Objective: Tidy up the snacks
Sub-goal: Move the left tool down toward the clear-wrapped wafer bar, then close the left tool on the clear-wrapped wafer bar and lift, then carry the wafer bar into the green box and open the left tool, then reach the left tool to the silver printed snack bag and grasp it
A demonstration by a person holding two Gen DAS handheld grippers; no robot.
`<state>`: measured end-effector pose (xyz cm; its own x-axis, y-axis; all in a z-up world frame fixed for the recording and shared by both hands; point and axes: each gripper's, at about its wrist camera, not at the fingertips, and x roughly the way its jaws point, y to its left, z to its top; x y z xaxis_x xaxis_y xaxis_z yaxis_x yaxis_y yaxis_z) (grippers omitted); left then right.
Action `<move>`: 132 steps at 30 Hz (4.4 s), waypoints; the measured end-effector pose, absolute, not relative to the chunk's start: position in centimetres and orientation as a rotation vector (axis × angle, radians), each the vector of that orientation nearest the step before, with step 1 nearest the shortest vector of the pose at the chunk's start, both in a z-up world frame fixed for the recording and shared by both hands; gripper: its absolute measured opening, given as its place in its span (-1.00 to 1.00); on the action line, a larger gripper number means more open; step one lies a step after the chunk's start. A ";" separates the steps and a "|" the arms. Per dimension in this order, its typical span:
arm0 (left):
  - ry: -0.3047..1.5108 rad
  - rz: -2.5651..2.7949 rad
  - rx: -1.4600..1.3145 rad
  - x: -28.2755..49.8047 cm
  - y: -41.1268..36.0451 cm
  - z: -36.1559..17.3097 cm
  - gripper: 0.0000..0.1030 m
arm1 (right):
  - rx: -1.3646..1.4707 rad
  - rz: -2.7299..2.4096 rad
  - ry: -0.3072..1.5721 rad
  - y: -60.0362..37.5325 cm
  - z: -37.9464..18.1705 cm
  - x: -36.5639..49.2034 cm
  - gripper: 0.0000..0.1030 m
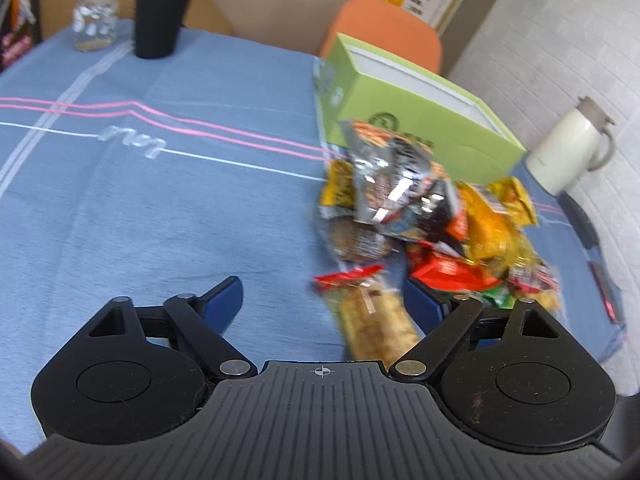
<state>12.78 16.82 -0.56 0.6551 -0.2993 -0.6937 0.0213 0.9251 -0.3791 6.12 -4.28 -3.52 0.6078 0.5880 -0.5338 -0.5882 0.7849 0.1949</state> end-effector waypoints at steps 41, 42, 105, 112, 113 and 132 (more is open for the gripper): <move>0.929 -0.141 -0.177 12.1 11.2 -1.7 0.10 | -0.103 0.776 0.487 -5.2 -6.1 6.2 0.99; 0.927 -0.151 -0.169 12.1 11.1 -1.6 0.09 | -0.103 0.768 0.473 -5.1 -6.0 6.0 0.98; 0.667 -0.276 -0.266 38.9 12.9 8.4 -0.10 | -0.005 0.606 0.451 -6.6 3.9 31.9 0.60; 0.622 -0.328 -0.268 29.5 15.3 7.8 0.24 | 0.045 0.668 0.404 -9.3 2.9 24.7 0.82; 0.633 -0.336 -0.280 28.4 15.7 7.1 0.25 | 0.060 0.686 0.423 -9.5 2.5 23.3 0.82; 0.752 -0.344 -0.503 20.5 20.2 0.2 0.25 | 0.028 0.828 0.575 -2.7 -0.9 14.8 0.83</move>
<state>20.55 20.21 0.25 0.6835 -0.4678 -0.5603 0.1182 0.8284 -0.5475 14.81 -2.67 -0.89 0.5339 0.7016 -0.4719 -0.6870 0.6853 0.2415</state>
